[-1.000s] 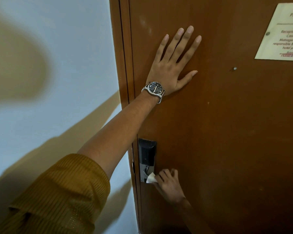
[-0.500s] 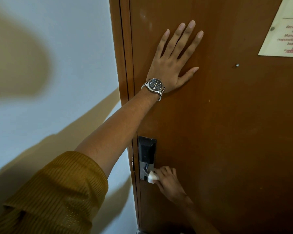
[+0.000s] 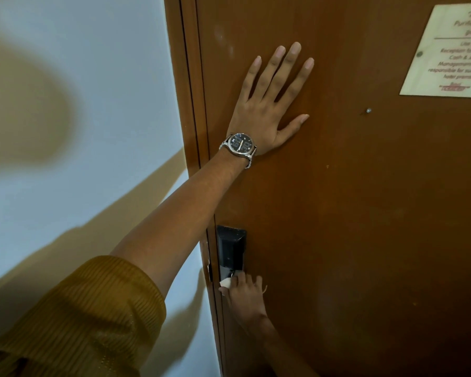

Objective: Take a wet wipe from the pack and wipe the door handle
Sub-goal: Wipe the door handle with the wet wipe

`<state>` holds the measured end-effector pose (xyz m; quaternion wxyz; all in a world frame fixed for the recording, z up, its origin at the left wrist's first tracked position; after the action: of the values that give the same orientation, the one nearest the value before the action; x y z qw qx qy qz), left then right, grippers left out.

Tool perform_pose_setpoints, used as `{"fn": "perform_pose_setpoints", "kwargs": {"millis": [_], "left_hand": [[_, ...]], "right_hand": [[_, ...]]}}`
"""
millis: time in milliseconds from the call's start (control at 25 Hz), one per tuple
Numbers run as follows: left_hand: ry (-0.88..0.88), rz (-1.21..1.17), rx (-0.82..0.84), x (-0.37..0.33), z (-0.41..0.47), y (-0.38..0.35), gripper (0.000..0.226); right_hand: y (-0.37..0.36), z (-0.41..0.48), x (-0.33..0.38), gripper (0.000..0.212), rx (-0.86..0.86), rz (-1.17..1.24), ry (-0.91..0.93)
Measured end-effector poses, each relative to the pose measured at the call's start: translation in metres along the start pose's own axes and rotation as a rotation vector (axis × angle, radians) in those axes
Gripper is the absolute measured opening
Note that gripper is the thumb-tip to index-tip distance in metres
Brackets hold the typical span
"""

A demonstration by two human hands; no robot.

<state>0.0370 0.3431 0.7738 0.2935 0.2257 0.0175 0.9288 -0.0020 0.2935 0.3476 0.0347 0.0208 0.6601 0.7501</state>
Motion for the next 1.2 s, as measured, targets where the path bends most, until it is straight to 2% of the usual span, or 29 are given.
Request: {"fn": "perform_pose_setpoints", "kwargs": {"millis": [160,480,760,920,1040,1200], "left_hand": [[-0.003,0.006,0.018,0.000,-0.001,-0.001,0.073],[-0.006,0.005,0.017,0.000,0.001,0.000,0.073],[-0.006,0.008,0.024,0.001,0.000,0.000,0.073],[-0.007,0.008,0.024,0.000,0.001,0.001,0.073],[-0.004,0.007,0.030,0.000,-0.001,0.000,0.073],[-0.008,0.006,0.020,0.002,0.002,0.001,0.073]], "right_hand": [[-0.012,-0.003,-0.003,0.043,0.056,-0.013,0.023],[-0.007,-0.028,-0.038,0.069,-0.015,-0.114,0.240],[0.014,-0.043,-0.061,0.059,-0.003,-0.215,0.298],[0.017,-0.039,-0.054,0.042,0.005,-0.241,0.319],[0.015,-0.029,-0.044,0.029,0.051,-0.113,0.293],[0.014,-0.014,-0.032,0.028,0.123,0.124,0.174]]}}
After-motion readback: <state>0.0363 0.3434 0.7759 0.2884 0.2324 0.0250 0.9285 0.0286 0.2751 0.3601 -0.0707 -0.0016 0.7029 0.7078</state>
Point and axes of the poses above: each hand's wrist, its own z-axis towards the middle knuckle, its own y-axis out of the back of the hand, x = y × z, the point moved 8 cm from there along z, towards the middle knuckle, and after that the axes turned 3 degrees about -y, right-handed, at the moved point
